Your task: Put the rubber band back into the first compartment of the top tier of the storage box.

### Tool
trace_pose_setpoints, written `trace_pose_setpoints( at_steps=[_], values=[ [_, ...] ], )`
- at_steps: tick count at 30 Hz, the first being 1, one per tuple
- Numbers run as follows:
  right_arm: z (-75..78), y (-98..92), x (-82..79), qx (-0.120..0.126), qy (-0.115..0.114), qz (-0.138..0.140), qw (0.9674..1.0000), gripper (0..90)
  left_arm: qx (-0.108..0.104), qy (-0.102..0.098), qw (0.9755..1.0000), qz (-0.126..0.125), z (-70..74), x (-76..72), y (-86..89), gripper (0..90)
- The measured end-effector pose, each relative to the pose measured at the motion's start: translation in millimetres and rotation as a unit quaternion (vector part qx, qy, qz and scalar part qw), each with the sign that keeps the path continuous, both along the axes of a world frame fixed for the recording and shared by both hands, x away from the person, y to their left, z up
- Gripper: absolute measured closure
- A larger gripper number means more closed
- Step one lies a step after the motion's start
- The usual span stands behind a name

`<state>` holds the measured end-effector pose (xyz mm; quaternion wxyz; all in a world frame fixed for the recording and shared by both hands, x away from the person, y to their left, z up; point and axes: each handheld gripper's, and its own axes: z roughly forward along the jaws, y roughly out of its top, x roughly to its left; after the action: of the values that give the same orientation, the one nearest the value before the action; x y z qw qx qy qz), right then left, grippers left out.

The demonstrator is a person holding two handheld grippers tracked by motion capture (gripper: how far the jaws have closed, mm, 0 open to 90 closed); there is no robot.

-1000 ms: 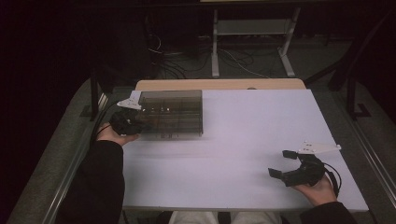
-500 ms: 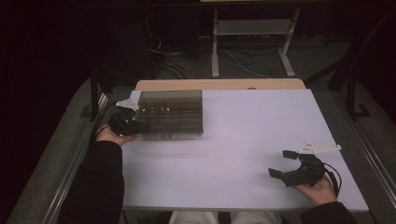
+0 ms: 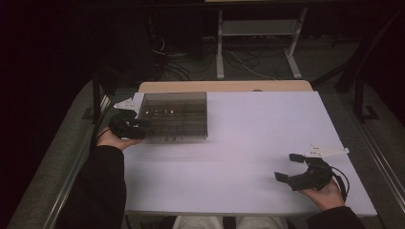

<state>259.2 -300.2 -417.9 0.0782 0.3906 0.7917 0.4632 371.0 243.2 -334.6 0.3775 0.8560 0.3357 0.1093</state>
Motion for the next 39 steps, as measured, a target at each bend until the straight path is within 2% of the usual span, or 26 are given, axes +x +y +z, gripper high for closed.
trace_pose_setpoints(
  at_steps=[7, 10, 15, 17, 20, 23, 26, 31, 39],
  values=[
    [0.3, 0.3, -0.7, 0.000, -0.001, -0.001, 1.0000, 0.2, -0.013, -0.010, 0.9999, -0.004, 7.4, -11.8, -9.0, 26.9],
    [0.5, 0.2, -1.1, 0.000, -0.001, -0.001, 1.0000, 0.2, -0.028, -0.003, 0.9996, -0.009, 9.5, -15.6, -13.1, 18.7],
    [0.3, 0.2, -1.5, 0.001, -0.001, -0.002, 1.0000, 0.2, -0.039, -0.002, 0.9991, -0.019, 9.9, -23.3, -21.9, 10.3],
    [0.2, -0.1, -1.8, -0.001, -0.002, 0.000, 1.0000, 0.2, -0.048, -0.002, 0.9987, -0.019, 9.4, -25.9, -24.8, 6.0],
    [0.5, -0.4, -2.5, 0.000, 0.000, -0.003, 1.0000, 0.2, -0.052, -0.006, 0.9985, -0.017, 8.4, -30.2, -28.9, 0.9],
    [0.6, -0.8, -2.9, 0.000, -0.001, -0.004, 1.0000, 0.2, -0.062, -0.006, 0.9979, -0.019, 7.6, -35.0, -31.6, 0.0],
    [0.5, -1.0, -3.0, 0.000, -0.001, -0.004, 1.0000, 0.2, -0.073, -0.014, 0.9971, -0.018, 5.8, -40.9, -34.3, 0.0],
    [0.5, -0.9, -3.0, 0.000, -0.002, -0.002, 1.0000, 0.2, -0.080, -0.019, 0.9964, -0.017, -0.4, -48.9, -36.7, 0.0],
    [0.5, -0.9, -3.1, 0.000, -0.003, -0.002, 1.0000, 0.2, -0.108, -0.033, 0.9936, -0.006, -7.7, -62.7, -35.4, 0.0]
  ],
)
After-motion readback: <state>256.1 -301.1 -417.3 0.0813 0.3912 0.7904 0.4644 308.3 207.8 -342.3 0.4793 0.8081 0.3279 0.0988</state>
